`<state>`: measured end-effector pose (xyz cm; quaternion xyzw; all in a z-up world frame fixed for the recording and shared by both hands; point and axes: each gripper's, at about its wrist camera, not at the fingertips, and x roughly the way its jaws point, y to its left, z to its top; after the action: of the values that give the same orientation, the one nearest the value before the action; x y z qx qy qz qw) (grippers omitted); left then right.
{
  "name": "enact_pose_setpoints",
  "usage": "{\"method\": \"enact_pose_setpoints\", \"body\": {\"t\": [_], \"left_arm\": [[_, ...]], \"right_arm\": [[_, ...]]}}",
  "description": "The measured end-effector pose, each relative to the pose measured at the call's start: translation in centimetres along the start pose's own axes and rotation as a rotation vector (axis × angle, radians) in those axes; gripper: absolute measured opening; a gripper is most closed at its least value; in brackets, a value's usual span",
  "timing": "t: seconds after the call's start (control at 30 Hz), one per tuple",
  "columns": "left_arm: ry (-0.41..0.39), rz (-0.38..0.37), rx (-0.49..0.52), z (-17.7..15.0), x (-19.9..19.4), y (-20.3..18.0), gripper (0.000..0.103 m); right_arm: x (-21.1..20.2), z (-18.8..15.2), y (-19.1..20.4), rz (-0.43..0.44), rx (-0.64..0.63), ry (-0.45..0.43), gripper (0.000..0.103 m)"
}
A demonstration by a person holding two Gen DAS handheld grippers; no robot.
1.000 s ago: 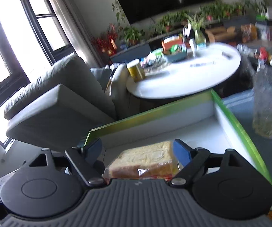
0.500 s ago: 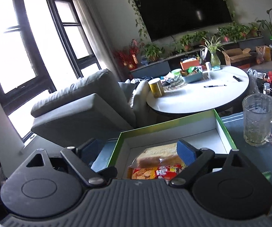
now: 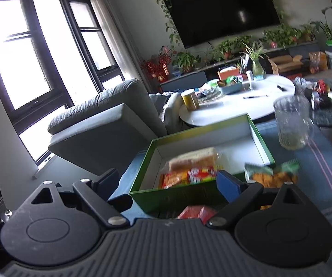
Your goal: Organize snacks
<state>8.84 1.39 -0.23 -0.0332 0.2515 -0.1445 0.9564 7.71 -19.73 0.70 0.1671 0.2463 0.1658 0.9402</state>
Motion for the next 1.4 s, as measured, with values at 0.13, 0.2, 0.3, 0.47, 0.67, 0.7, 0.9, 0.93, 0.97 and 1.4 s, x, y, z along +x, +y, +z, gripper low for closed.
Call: {"method": "enact_pose_setpoints", "body": {"t": [0.13, 0.2, 0.3, 0.47, 0.67, 0.7, 0.9, 0.93, 0.97, 1.4], "left_arm": [[0.005, 0.014, 0.008, -0.9, -0.7, -0.6, 0.081], [0.01, 0.01, 0.002, -1.4, -1.0, -0.6, 0.081], [0.023, 0.008, -0.013, -1.9, -1.2, -0.4, 0.081], [0.057, 0.007, -0.032, -2.5, -0.5, -0.3, 0.081], [0.083, -0.014, -0.031, -3.0, 0.5, -0.8, 0.081], [0.085, -0.016, -0.027, -3.0, 0.7, -0.9, 0.081], [0.086, -0.02, -0.007, -2.9, 1.9, -1.1, 0.081], [0.09, -0.02, -0.008, -3.0, 2.2, -1.0, 0.081], [0.095, -0.019, -0.009, -3.1, 2.4, -1.0, 0.081], [0.117, -0.027, 0.008, -3.0, 5.3, -0.8, 0.081]], "right_arm": [[-0.6, -1.1, -0.5, -0.01, 0.022, 0.008, 0.065], [-1.0, -1.7, -1.1, -0.006, 0.042, 0.017, 0.065], [-1.4, -2.5, -2.4, 0.017, 0.101, 0.038, 0.065], [-1.6, -2.8, -3.4, 0.011, 0.143, 0.06, 0.065], [-1.0, -3.4, -3.6, 0.006, 0.143, 0.104, 0.065], [-0.7, -3.6, -3.9, 0.0, 0.152, 0.118, 0.065], [0.7, -4.3, -4.7, -0.02, 0.213, 0.172, 0.065], [0.9, -4.3, -4.8, -0.027, 0.221, 0.174, 0.065], [1.0, -4.2, -4.9, -0.037, 0.231, 0.175, 0.065], [3.9, -3.8, -5.6, -0.085, 0.306, 0.244, 0.064]]}}
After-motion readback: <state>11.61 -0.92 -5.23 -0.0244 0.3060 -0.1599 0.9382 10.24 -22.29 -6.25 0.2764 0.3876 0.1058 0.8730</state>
